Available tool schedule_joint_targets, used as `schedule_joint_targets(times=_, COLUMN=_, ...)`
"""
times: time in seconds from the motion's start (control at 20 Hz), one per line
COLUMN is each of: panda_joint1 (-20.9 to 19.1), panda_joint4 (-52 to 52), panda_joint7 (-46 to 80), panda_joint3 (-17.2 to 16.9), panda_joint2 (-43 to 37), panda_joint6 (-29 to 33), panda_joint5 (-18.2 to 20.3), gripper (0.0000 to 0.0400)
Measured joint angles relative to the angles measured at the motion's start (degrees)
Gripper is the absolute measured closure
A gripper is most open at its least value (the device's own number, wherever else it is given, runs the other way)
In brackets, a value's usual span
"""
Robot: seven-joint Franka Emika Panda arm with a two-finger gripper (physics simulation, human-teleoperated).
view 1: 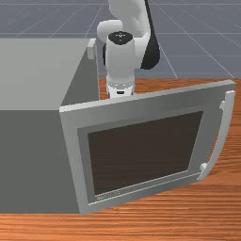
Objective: Close the microwave
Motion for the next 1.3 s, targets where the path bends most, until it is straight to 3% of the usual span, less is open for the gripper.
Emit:
schedule_joint_targets(times=0.05, panda_joint1=0.0, panda_joint4=0.0, panda_joint7=0.0, panda_joint3=0.0, panda_joint2=0.0, panda_joint6=0.0, panda_joint5=0.0, gripper=0.0151)
schedule_joint_targets(times=0.15, panda_joint1=0.1, panda_joint4=-0.2, panda_joint7=1.7, panda_joint3=-0.3, panda_joint2=-0.5, panda_joint6=-0.8, panda_joint5=0.5, gripper=0.0056)
schedule_joint_targets(times=0.25, panda_joint1=0.1, panda_joint4=-0.2, panda_joint7=2.3, panda_joint3=-0.4, panda_joint2=-0.8, panda_joint6=-1.1, panda_joint5=0.6, gripper=0.0021)
schedule_joint_targets(times=0.3, panda_joint1=0.6, panda_joint4=-5.4, panda_joint7=14.2, panda_joint3=-1.7, panda_joint2=-7.3, panda_joint6=-10.2, panda_joint5=0.4, gripper=0.0166)
schedule_joint_targets(times=0.35, panda_joint1=0.5, panda_joint4=-6.5, panda_joint7=25.7, panda_joint3=-2.8, panda_joint2=-14.2, panda_joint6=-17.9, panda_joint5=1.5, gripper=0.0257)
schedule_joint_targets(times=0.4, panda_joint1=0.0, panda_joint4=-6.3, panda_joint7=37.4, panda_joint3=-3.8, panda_joint2=-18.7, panda_joint6=-23.1, panda_joint5=3.0, gripper=0.0312)
schedule_joint_targets(times=0.5, panda_joint1=0.7, panda_joint4=-6.2, panda_joint7=59.8, panda_joint3=-4.5, panda_joint2=-22.2, panda_joint6=-28.8, panda_joint5=7.2, gripper=0.0367)
schedule_joint_targets(times=0.65, panda_joint1=1.4, panda_joint4=-7.1, panda_joint7=71.8, panda_joint3=-6.0, panda_joint2=-24.6, panda_joint6=-31.8, panda_joint5=11.0, gripper=0.0393)
schedule_joint_targets(times=0.95, panda_joint1=3.4, panda_joint4=-7.5, panda_joint7=75.5, panda_joint3=-8.9, panda_joint2=-29.6, panda_joint6=-32.2, panda_joint5=12.1, gripper=0.0400)
schedule_joint_targets(times=1.3, panda_joint1=5.7, panda_joint4=3.8, panda_joint7=80.4, panda_joint3=-6.0, panda_joint2=-26.1, panda_joint6=-30.8, panda_joint5=12.2, gripper=0.0400)
